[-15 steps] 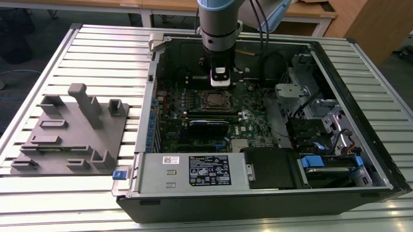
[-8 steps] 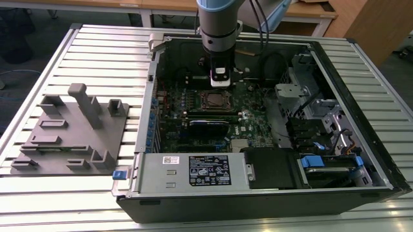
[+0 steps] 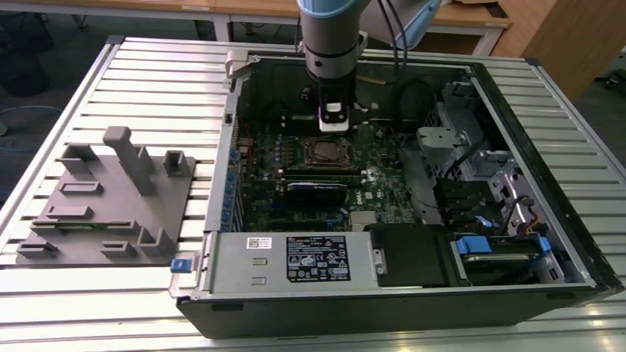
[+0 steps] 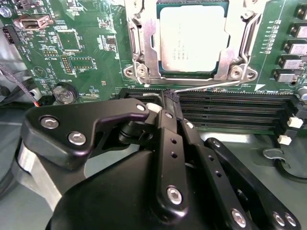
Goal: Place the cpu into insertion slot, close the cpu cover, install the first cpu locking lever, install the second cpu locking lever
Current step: 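Install the first cpu locking lever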
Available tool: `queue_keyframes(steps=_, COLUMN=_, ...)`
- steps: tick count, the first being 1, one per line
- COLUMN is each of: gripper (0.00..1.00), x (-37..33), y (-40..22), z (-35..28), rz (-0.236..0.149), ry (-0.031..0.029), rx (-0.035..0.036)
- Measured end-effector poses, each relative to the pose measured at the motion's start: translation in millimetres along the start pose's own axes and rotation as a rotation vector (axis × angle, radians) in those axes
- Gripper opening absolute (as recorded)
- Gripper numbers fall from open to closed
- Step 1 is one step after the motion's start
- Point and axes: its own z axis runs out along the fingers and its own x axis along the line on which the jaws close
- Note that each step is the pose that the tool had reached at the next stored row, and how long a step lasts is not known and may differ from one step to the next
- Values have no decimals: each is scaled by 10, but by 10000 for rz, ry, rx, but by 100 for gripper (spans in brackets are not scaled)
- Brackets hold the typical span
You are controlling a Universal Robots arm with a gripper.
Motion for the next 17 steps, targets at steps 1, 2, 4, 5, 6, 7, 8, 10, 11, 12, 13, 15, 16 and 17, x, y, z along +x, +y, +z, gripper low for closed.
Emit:
queue_keyframes(steps=1, gripper=11, x=5, y=-3, z=0, rz=-2, ry=-2, rx=-3)
queue_keyframes(steps=2, gripper=11, x=11, y=-7, z=-1, rz=-2, ry=-5, rx=-4)
queue_keyframes(steps=4, gripper=11, x=18, y=-12, z=-1, rz=-3, ry=-8, rx=-5)
queue_keyframes(steps=5, gripper=11, x=21, y=-14, z=-2, rz=-3, ry=-9, rx=-4)
queue_keyframes(steps=6, gripper=11, x=23, y=-15, z=-2, rz=-3, ry=-9, rx=-5)
queue_keyframes(steps=7, gripper=11, x=23, y=-15, z=-2, rz=-4, ry=-9, rx=-5)
queue_keyframes(steps=8, gripper=11, x=23, y=-16, z=-2, rz=-5, ry=-9, rx=-5)
queue_keyframes(steps=10, gripper=11, x=24, y=-16, z=-2, rz=-3, ry=-9, rx=-5)
queue_keyframes(steps=11, gripper=11, x=25, y=-17, z=-2, rz=-3, ry=-10, rx=-6)
queue_keyframes(steps=12, gripper=11, x=27, y=-18, z=-1, rz=-2, ry=-10, rx=-7)
queue_keyframes(steps=13, gripper=11, x=29, y=-20, z=1, rz=-3, ry=-11, rx=-7)
queue_keyframes(steps=15, gripper=11, x=30, y=-21, z=4, rz=-4, ry=-11, rx=-6)
queue_keyframes(steps=16, gripper=11, x=30, y=-21, z=5, rz=-4, ry=-11, rx=-5)
queue_keyframes(steps=17, gripper=11, x=30, y=-21, z=5, rz=-5, ry=-11, rx=-5)
